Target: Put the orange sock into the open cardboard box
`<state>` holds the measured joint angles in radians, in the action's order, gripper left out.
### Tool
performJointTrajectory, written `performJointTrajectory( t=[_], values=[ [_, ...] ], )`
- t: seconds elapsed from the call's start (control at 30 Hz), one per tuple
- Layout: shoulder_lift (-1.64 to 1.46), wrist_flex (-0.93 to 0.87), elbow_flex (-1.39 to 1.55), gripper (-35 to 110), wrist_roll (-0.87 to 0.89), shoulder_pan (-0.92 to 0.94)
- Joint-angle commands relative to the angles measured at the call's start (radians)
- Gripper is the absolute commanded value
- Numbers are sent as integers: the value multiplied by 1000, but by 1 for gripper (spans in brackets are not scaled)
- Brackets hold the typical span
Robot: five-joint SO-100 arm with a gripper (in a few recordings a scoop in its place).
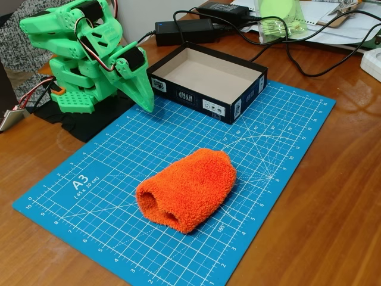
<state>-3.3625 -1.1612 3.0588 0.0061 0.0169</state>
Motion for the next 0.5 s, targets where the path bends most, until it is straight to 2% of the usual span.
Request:
performJointTrajectory(
  t=[0.0, 0.47],
  values=[
    [-14, 9, 6, 0, 17, 28],
    [-14, 9, 6, 0, 31, 48]
  ],
)
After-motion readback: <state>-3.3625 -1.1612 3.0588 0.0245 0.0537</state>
